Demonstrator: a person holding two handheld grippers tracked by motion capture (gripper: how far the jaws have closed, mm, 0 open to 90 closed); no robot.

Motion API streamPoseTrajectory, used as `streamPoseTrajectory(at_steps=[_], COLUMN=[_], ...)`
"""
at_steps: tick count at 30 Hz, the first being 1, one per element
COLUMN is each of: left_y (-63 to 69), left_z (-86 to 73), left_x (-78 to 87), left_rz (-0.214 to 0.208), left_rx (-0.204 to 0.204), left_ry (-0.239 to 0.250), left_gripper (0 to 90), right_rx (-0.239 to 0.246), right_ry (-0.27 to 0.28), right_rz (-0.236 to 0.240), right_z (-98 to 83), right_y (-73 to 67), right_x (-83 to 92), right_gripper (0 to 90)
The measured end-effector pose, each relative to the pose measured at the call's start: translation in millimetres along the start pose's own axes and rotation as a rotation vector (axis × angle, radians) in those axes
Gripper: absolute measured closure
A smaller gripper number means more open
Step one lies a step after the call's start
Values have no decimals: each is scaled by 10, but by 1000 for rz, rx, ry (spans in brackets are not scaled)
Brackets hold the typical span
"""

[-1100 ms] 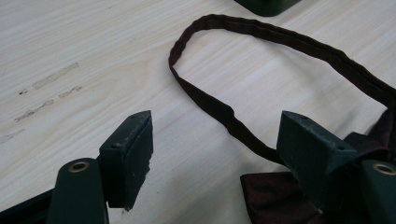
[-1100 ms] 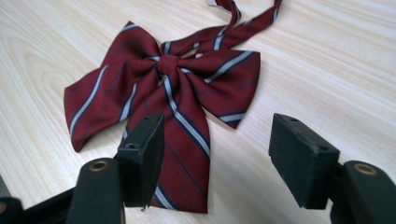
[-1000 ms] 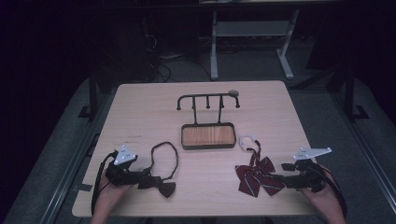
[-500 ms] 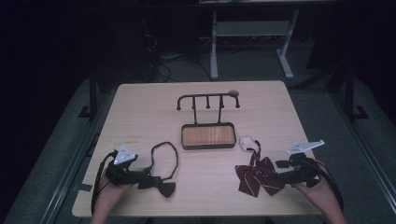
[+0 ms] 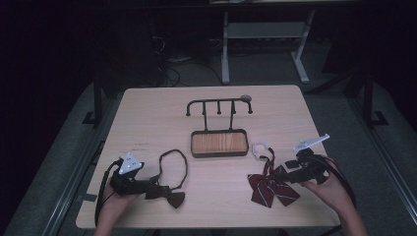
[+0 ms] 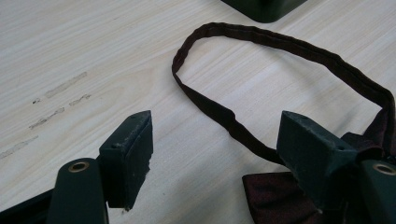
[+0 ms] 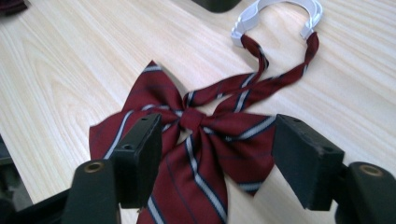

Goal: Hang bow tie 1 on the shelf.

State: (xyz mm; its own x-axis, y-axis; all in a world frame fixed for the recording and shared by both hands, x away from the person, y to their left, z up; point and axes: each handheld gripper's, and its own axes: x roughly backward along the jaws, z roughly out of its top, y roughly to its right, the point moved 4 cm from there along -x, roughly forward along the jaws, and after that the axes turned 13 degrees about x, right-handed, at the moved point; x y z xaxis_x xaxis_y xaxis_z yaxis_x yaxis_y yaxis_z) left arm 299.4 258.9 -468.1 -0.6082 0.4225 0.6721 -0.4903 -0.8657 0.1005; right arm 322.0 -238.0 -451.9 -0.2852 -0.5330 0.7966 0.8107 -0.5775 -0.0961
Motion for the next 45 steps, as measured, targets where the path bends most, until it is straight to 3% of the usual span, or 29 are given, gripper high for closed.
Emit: streamPoseTrajectory(at_steps=[6,15,19,30,33,35,45], left_y=[8,22,8,19,2,-16,-34], left_z=[1,-8,-13,-5,-6,-7,-9], left_x=[15,1,-2,3,8,17,14], left_rz=[-1,3,5,2,2,4,-1], left_rx=[-8,-16,-9,-17,-13,-7,-8], left_ry=[3,-6,-8,-4,-1,4,0], left_gripper=[275,275,275,275,275,275,274], right_rx=[-5,0,-7,24,13,11,18], right_ry=[-40,-76,-98,-160,-162,-195,-257], right_rz=[15,-30,-13,-63,-64,-71,-103], right_z=[117,314,412,619,637,615,579], right_y=[135,336,425,550,588,621,680], right_x=[-60,-140,-204,-383,-431,-499,-637], right_gripper=[389,446,504,526,540,546,599])
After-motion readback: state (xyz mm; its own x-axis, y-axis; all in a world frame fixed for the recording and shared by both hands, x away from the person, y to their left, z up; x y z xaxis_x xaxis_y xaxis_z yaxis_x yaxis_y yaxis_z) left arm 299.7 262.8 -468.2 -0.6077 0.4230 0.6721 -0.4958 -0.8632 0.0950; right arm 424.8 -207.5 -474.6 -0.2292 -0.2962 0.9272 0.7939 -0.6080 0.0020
